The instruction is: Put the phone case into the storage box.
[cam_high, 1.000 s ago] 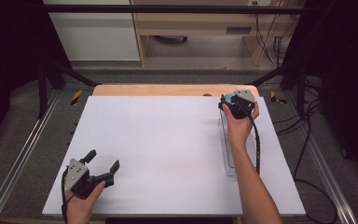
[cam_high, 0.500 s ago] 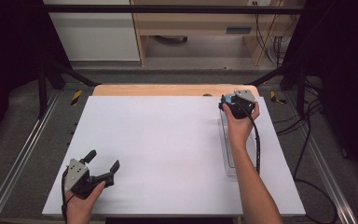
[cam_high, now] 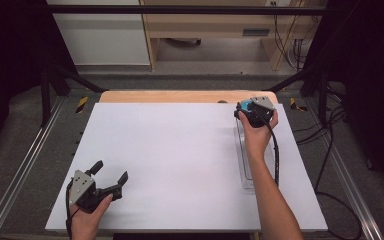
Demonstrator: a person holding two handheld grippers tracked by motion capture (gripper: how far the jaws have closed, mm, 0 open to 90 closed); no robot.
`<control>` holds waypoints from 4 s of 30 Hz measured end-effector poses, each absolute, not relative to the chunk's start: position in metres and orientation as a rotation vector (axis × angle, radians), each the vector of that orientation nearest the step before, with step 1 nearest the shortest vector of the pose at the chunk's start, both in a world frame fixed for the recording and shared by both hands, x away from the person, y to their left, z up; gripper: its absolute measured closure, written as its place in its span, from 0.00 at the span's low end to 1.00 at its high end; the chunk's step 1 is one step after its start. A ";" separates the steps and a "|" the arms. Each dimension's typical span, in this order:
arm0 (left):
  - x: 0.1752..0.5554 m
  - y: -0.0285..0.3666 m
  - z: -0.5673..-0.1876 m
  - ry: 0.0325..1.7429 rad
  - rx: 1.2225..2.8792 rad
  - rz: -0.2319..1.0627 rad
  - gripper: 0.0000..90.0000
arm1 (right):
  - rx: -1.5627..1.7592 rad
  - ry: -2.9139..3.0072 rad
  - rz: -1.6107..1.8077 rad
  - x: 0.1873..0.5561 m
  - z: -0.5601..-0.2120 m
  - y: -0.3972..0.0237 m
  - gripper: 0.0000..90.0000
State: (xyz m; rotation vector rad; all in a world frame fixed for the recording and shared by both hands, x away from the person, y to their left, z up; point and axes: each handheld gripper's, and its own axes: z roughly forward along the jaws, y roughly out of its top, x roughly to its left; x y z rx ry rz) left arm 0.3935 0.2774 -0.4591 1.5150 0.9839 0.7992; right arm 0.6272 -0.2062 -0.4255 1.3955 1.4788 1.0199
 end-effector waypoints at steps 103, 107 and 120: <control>0.394 0.276 -0.459 0.986 1.522 0.805 0.04 | 1.347 1.502 1.137 0.599 -0.393 -0.212 0.04; 0.394 0.276 -0.459 0.987 1.519 0.804 0.04 | 1.337 1.517 1.150 0.595 -0.390 -0.212 0.04; 0.393 0.275 -0.459 0.980 1.523 0.803 0.04 | 1.321 1.627 1.222 0.579 -0.375 -0.213 0.04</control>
